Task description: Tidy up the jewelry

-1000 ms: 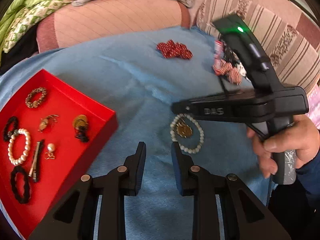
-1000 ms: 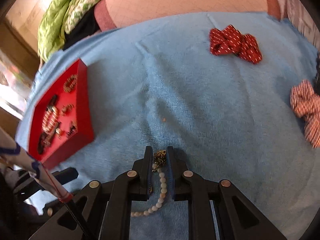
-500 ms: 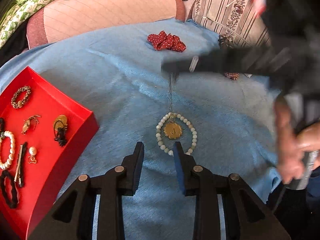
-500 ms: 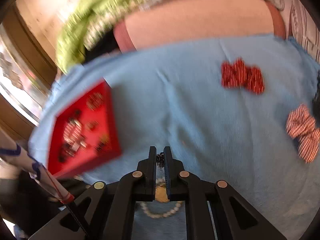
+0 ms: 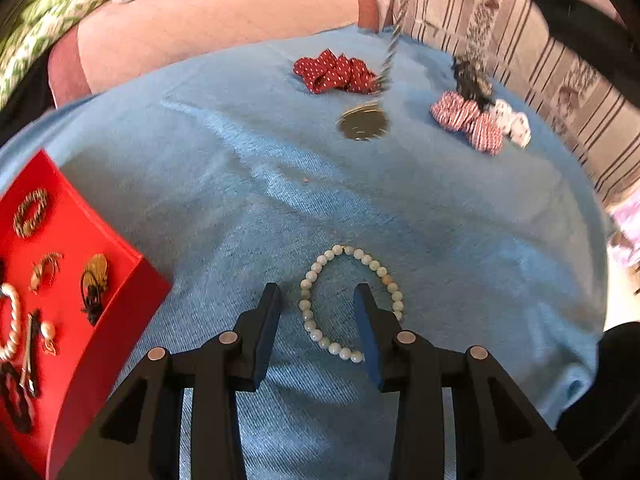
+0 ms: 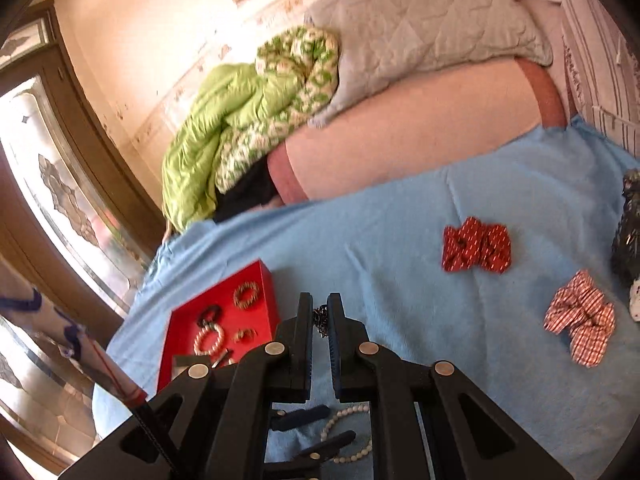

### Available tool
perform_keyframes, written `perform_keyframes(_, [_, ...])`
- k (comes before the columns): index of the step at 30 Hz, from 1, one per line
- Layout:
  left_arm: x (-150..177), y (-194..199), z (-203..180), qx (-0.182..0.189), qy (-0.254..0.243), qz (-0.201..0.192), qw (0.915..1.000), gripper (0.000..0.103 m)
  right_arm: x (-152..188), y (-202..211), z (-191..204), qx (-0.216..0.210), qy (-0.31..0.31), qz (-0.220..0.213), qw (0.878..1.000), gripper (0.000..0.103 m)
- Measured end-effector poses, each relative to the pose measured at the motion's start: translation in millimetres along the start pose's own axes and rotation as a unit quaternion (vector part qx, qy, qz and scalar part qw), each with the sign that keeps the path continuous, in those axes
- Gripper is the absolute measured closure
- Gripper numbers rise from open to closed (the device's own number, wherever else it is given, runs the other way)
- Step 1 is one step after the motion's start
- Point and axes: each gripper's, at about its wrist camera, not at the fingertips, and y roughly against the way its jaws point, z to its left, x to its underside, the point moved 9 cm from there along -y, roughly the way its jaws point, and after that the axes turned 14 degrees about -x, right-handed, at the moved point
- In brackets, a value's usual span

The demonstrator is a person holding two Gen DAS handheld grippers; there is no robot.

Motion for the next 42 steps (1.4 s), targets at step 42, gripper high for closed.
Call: perform_keyframes(42, [-6,145,182,-0.053,0.19,-0.175,0.9646,0.098,6,-59,84,-0.06,0.042,0.012,0.997,0.095])
